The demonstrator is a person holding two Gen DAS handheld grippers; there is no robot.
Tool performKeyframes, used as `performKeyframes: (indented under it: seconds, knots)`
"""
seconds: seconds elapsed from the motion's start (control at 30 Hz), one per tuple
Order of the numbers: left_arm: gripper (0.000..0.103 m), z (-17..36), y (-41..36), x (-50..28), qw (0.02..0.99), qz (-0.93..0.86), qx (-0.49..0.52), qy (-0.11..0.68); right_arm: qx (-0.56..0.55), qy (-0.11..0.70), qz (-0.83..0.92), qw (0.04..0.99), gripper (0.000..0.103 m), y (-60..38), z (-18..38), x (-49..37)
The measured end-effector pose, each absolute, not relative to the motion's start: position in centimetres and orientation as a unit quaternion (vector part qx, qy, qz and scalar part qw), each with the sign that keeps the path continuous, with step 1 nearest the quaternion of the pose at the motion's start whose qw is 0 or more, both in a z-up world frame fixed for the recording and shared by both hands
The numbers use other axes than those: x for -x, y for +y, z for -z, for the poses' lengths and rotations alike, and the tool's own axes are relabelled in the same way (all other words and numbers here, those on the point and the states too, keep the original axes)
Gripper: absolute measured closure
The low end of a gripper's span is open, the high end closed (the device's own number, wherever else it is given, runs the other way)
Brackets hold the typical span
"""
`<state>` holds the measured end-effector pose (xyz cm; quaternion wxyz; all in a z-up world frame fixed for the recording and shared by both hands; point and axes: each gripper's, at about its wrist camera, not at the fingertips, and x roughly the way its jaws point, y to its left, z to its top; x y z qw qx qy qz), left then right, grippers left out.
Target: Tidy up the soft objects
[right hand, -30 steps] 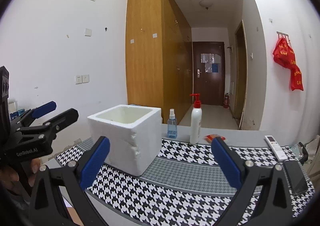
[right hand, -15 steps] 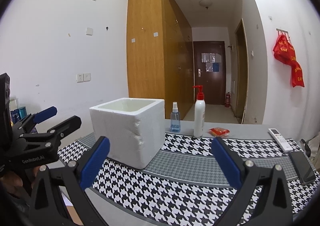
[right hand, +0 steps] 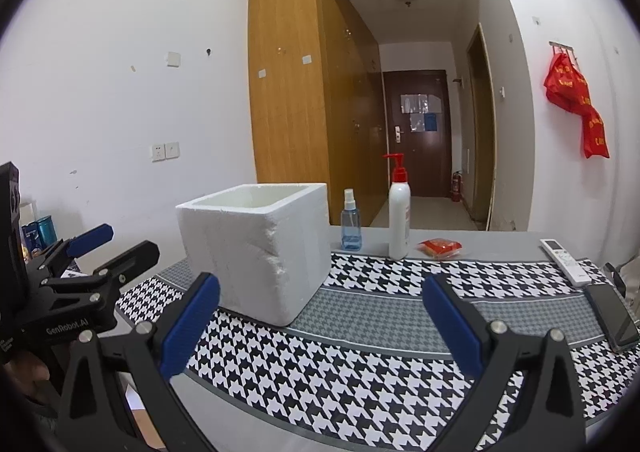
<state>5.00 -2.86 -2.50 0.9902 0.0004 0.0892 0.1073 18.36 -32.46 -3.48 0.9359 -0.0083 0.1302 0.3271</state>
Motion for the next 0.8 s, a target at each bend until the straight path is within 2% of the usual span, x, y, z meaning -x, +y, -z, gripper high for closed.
performKeyframes:
  seconds: [0.8]
  knots:
    - [0.001, 2.78, -2.48, -5.13, 0.989, -0.110, 0.002, 0.100, 0.020, 0.135, -0.335, 0.932, 0.001, -31.65, 3.71, -18.05]
